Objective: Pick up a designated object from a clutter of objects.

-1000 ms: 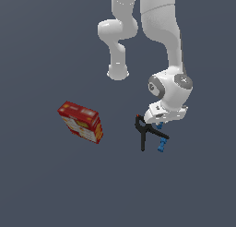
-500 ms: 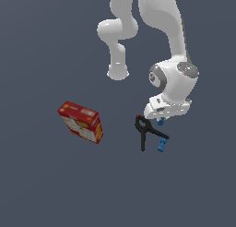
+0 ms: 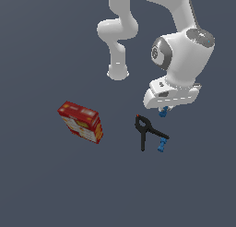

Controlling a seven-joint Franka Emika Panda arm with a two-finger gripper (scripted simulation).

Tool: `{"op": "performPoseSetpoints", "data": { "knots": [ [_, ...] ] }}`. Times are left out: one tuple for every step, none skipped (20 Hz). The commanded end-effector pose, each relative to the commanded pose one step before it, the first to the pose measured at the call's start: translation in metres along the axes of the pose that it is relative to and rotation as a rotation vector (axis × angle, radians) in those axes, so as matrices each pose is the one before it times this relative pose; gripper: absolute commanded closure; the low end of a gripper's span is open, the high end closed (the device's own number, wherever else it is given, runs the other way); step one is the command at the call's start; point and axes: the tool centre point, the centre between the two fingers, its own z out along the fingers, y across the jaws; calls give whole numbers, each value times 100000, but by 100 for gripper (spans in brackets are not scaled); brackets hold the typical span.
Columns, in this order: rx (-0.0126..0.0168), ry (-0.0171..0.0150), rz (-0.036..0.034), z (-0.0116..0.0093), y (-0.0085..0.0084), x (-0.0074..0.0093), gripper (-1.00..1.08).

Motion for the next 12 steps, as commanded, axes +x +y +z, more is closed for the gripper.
{"op": "performPoseSetpoints", "data": {
  "knots": [
    [57,-72,-46,-2718,625,304,108],
    [47,-4,-12,-1058,248,146,108],
    [0,0,0,-1050,243,148,108],
    [0,0,0,-1045,242,150,108],
    [0,0,0,-1041,242,152,108],
    [0,0,0,-1037,241,154,108],
    [0,0,0,-1033,241,157,108],
    [0,0,0,-1029,241,160,108],
    [-31,11,36,-1028,251,163,108],
    [0,0,0,-1017,239,167,108],
    [0,0,0,-972,228,164,108],
    [-55,10,41,-917,221,159,108]
  ]
}}
